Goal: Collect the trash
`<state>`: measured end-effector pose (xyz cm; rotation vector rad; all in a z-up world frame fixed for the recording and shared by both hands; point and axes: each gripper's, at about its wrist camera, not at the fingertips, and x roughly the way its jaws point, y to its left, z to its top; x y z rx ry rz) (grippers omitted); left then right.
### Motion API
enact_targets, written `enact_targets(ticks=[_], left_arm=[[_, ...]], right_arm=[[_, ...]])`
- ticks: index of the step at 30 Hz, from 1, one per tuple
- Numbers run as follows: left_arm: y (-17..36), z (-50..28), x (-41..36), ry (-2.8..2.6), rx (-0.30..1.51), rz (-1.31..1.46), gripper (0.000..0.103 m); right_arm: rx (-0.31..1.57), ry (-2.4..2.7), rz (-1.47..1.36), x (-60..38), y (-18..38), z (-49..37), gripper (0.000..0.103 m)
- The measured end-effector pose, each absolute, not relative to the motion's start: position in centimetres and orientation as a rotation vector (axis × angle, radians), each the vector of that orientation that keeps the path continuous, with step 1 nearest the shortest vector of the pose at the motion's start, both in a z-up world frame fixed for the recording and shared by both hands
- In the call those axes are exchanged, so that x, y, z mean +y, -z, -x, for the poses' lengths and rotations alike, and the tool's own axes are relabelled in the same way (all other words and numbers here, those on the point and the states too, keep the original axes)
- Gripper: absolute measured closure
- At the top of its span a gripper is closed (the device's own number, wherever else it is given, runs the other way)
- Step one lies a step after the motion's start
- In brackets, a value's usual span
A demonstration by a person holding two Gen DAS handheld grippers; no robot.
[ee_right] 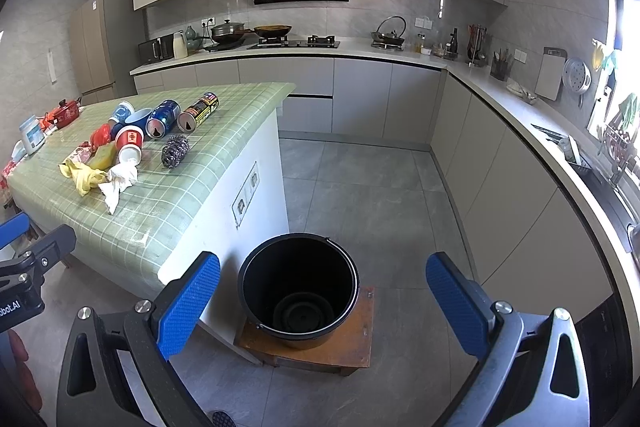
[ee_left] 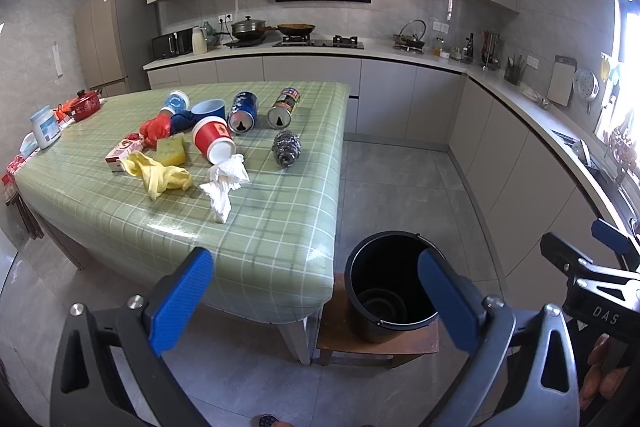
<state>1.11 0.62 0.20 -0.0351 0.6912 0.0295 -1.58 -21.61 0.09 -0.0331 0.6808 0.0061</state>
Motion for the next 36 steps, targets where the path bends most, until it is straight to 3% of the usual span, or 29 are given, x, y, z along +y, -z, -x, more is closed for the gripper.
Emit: enact_targets(ticks=[24, 36], left_arm=[[0.0, -1.4, 1.0, -0.043, 0.711, 0.055, 0.0], [-0.7, -2.4, 5.6, -0.166, 0.677, 0.089, 0.0]], right_arm=[[0.699, -0.024, 0.036, -21.6, 0.4, 1.0, 0.0], [0.671, -0.153, 0.007, -20.9, -0.1, -1.4, 0.0]])
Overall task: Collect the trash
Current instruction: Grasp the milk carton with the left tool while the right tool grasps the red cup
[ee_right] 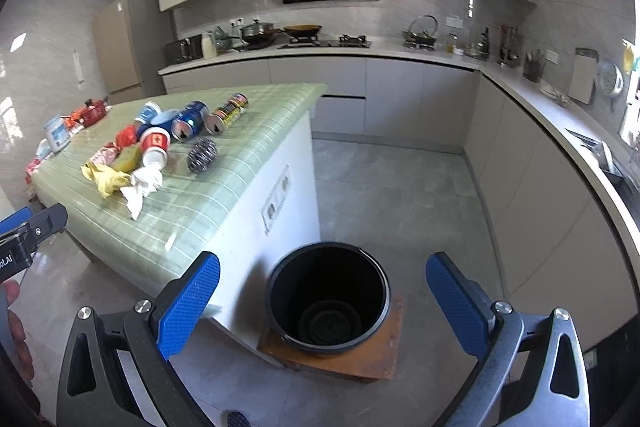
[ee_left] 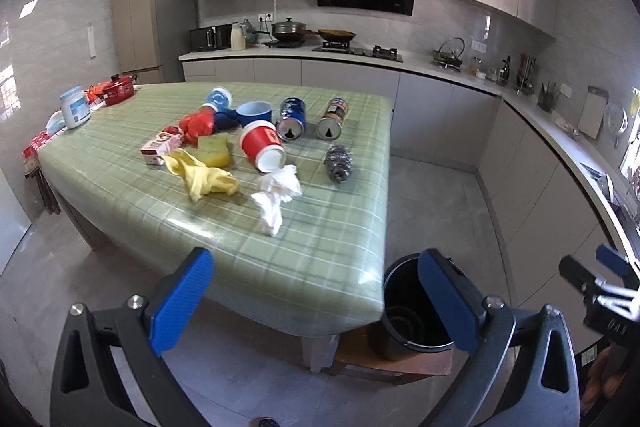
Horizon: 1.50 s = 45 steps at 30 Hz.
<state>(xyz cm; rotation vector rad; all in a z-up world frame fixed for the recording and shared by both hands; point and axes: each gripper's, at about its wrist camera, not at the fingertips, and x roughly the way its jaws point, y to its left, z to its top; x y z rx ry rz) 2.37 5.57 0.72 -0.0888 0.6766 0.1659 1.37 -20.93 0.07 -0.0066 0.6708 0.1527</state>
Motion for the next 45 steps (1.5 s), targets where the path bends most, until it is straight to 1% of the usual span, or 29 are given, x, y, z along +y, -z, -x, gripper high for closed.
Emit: enact_targets(ticks=[3, 5, 7, 9, 10, 12, 16, 18, 21, 30, 39, 45], left_arm=[[-0.5, -2.4, 6.6, -0.177, 0.673, 0.094, 0.004], [-0.5, -2.5, 7.5, -0.199, 0.673, 0.109, 0.004], [-0.5, -2.6, 8.9, -0.234, 0.665, 0.12, 0.006], [-0.6, -2.9, 10.6, -0.279, 0.654, 0.105, 0.013], [-0.7, -2.9, 11.4, -0.294, 0.654, 0.097, 0.016], [-0.6, -3.3, 13.3, -0.322, 0.653, 0.096, 0.019], [-0.1, -5.1, 17.9, -0.36, 0.651, 0.116, 0.02], [0.4, -6.4, 20.1, -0.364, 0.651, 0.119, 0.02], [1.2, -8.4, 22.9, -0.345, 0.676, 0.104, 0.021], [3.2, -13.0, 29.0, -0.279, 0.732, 0.094, 0.021], [5.4, -19.0, 35.7, -0.262, 0.765, 0.102, 0.021], [7.1, -22.7, 38.4, -0.233, 0.793, 0.108, 0.021]], right_arm=[[0.65, -0.211, 0.002, -19.9, -0.5, -2.3, 0.0], [0.645, -0.243, 0.01, -18.9, -0.6, -3.1, 0.0], [0.641, -0.278, 0.018, -17.7, -0.7, -3.9, 0.005], [0.644, -0.315, 0.021, -16.5, -0.7, -4.6, 0.018], [0.646, -0.331, 0.023, -15.8, -0.7, -5.0, 0.021], [0.65, -0.357, 0.031, -14.2, -0.7, -5.9, 0.023], [0.648, -0.392, 0.038, -10.5, -0.6, -7.8, 0.024], [0.652, -0.401, 0.044, -8.4, -0.5, -9.0, 0.029], [0.665, -0.398, 0.05, -4.8, -0.3, -10.8, 0.034], [0.714, -0.393, 0.071, 5.9, 1.0, -15.9, 0.035], [0.773, -0.386, 0.083, 12.1, 2.9, -20.8, 0.035], [0.827, -0.37, 0.099, 15.3, 4.6, -24.7, 0.035]])
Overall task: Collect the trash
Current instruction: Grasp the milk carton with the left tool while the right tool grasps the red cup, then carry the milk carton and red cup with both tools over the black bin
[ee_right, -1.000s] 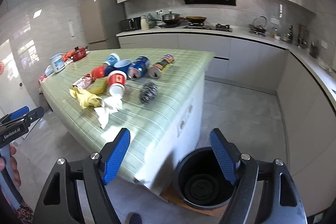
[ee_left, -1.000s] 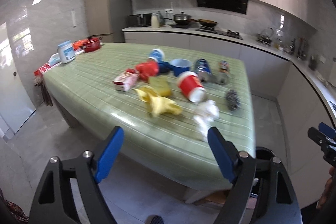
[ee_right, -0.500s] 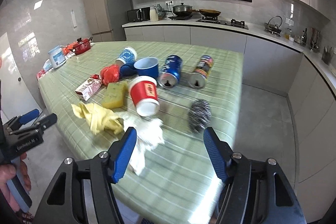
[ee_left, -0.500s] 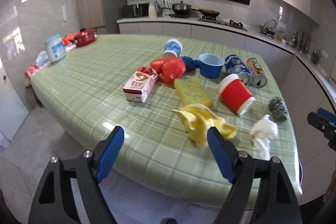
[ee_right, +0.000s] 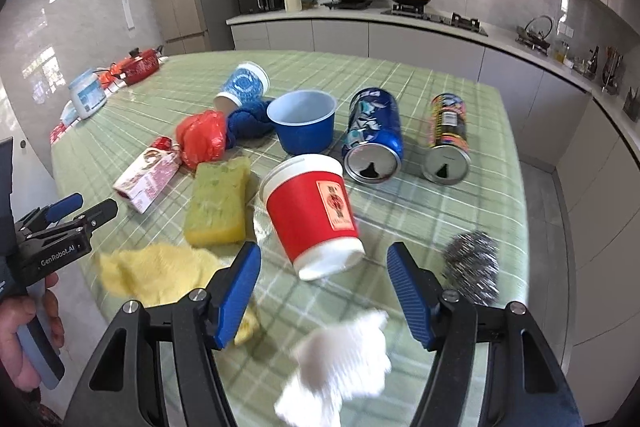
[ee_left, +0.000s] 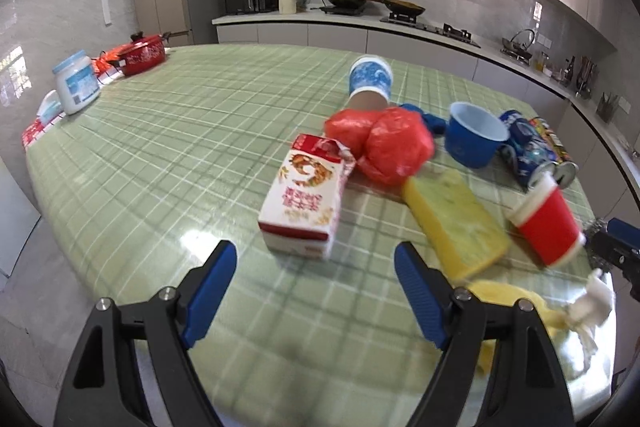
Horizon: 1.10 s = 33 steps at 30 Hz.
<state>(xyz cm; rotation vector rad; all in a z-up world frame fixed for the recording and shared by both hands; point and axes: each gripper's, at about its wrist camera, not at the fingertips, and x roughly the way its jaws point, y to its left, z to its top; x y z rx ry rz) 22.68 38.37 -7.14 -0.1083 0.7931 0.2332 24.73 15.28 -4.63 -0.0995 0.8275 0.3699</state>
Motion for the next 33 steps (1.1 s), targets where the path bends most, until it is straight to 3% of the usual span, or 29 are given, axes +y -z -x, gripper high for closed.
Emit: enact_targets(ticks=[14, 19, 27, 33], left_arm=[[10.2, -28.0, 41.0, -0.175, 0.916, 0.115, 0.027], [10.3, -28.6, 40.6, -0.15, 0.935, 0.097, 0.046], [9.4, -28.4, 40.4, -0.133, 0.899, 0.098, 0.048], [7.8, -27.7, 40.2, -0.136, 0.857, 0.075, 0.05]], right_arm=[[0.929, -0.347, 0.169, 19.2, 8.5, -30.7, 0.035], [0.954, -0.353, 0.192, 19.9, 8.6, -31.7, 0.035], [0.997, -0.346, 0.259, 21.0, 9.6, -32.2, 0.035], [0.972, -0.37, 0.214, 20.5, 8.7, -31.4, 0.041]])
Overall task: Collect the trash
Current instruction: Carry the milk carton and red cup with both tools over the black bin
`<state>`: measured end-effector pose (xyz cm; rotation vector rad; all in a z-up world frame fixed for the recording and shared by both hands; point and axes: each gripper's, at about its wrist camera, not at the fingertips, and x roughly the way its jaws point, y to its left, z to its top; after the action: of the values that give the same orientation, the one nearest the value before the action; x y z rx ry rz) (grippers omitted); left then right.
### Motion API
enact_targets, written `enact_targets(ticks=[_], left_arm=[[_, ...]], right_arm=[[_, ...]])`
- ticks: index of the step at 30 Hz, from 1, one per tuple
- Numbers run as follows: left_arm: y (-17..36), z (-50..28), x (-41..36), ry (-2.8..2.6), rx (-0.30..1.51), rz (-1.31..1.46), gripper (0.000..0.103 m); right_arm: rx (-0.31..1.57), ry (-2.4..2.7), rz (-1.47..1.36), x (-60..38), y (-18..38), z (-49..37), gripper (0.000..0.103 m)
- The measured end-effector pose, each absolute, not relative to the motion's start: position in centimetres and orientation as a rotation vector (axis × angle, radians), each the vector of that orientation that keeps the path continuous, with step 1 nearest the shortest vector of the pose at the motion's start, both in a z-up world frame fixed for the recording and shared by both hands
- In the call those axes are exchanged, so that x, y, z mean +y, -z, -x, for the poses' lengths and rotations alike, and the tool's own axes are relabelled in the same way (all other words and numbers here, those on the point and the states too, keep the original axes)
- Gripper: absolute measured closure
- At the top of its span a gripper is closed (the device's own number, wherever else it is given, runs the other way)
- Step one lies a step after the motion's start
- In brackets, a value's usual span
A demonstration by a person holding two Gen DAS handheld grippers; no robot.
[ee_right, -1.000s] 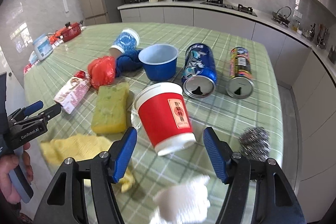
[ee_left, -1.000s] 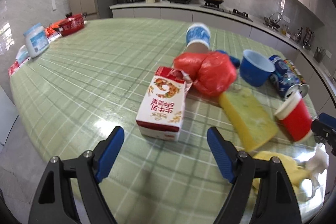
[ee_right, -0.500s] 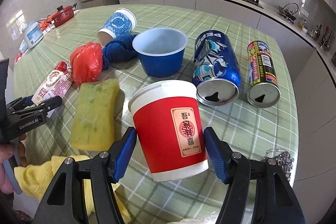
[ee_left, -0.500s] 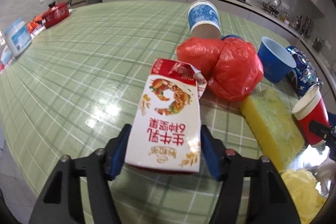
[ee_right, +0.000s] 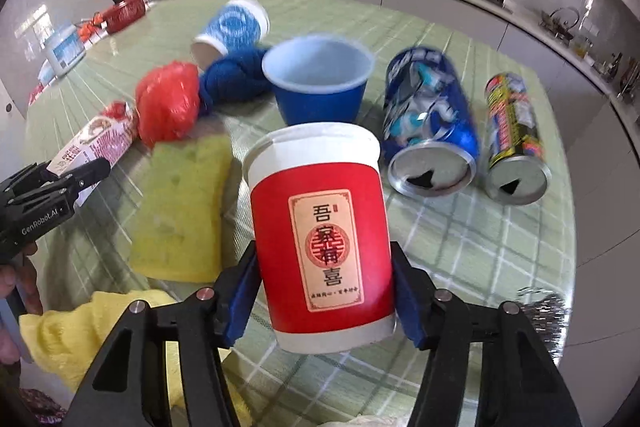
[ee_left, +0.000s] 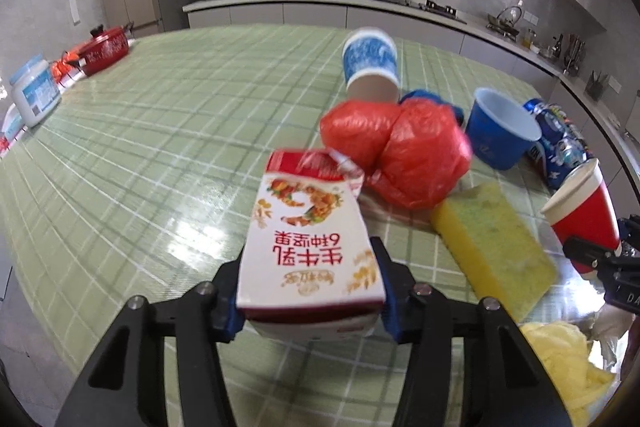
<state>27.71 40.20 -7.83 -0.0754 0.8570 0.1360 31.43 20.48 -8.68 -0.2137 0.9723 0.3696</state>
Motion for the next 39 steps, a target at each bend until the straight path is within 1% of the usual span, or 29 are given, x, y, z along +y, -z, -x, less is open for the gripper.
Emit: enact_targets(ticks=[5, 11, 20, 25, 29, 39], left_arm=[[5.8, -26.7, 39.4, -0.134, 0.804, 0.06, 0.05], [4.7, -26.1, 38.5, -0.126, 0.771, 0.068, 0.051], [1.6, -25.1, 33.5, -0.03, 0.703, 0.041, 0.051], [-0.3, -24.3, 28.0, 0.057, 0.661, 0.018, 0.051], [-0.8, -23.3, 23.6, 0.127, 0.648, 0.003, 0.051], [1.0, -20.6, 10.5, 0.307, 0.702, -0.063, 0.051]], right_arm=[[0.926, -0.376, 0.168, 19.6, 6.2, -30.3, 0.041], [0.901, -0.373, 0.15, 17.9, 4.6, -29.5, 0.041], [0.848, -0.307, 0.089, 13.0, 2.1, -27.3, 0.041], [0.814, -0.222, 0.055, 7.7, 0.6, -25.1, 0.041], [0.805, -0.137, 0.023, 2.2, 0.0, -23.1, 0.041], [0.858, 0.007, -0.039, -10.6, 1.9, -17.3, 0.041]])
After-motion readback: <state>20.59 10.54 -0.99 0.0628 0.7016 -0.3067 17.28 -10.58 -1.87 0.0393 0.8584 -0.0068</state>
